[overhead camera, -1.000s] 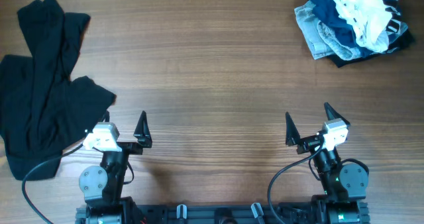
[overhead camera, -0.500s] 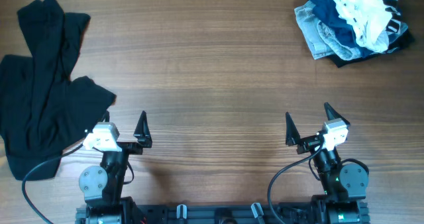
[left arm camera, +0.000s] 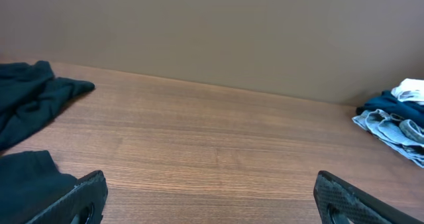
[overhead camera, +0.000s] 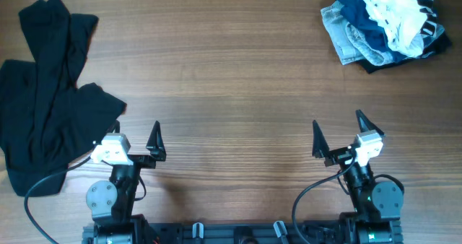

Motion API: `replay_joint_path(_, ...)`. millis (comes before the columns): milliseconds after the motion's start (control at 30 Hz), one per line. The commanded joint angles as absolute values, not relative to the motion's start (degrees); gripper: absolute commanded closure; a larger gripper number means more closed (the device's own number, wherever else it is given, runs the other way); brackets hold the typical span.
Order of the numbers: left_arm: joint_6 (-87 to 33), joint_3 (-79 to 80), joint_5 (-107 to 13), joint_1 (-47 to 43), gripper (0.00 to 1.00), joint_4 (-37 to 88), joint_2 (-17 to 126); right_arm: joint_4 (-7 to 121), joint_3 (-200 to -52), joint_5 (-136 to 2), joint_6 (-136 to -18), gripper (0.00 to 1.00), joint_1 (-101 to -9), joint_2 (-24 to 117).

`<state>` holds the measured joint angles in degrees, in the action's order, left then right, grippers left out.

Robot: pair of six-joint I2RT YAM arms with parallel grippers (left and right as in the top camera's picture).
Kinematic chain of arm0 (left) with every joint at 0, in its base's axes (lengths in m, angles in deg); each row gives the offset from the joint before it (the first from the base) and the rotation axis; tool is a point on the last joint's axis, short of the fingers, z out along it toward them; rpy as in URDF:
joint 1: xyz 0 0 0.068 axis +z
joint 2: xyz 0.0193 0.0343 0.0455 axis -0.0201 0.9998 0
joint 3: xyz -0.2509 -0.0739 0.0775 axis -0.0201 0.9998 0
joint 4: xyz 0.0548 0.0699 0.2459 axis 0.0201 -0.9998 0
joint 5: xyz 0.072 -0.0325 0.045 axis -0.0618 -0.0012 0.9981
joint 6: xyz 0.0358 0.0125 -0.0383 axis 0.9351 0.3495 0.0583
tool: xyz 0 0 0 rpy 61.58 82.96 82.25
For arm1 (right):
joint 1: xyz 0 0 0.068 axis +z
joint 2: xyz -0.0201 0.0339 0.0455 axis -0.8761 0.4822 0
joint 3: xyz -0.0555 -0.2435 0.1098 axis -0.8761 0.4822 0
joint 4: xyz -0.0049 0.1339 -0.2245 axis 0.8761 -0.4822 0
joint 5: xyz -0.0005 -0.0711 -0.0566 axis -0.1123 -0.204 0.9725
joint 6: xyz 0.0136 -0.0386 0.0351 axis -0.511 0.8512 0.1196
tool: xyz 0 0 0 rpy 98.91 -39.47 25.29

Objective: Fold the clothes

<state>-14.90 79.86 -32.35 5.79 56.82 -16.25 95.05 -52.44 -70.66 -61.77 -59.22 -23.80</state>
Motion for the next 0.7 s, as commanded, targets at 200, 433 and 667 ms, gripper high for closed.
replay_joint_path(200,-14.20,74.07,-29.70,6.27,0.00,52.18,-13.63,96.40,-55.54,-75.47,-64.72,0.00,-59.15,-21.60)
replay_joint_path(433,-14.18,53.06,-28.87,6.27,0.00,43.07,9.87,95.61,-73.55,-79.84,-61.57,0.00,-59.15,1.75)
replay_joint_path(667,-13.98,22.42,-28.89,6.27,0.00,18.26,42.52,77.43,-103.12,-84.89,-61.52,0.00,-59.15,35.43)
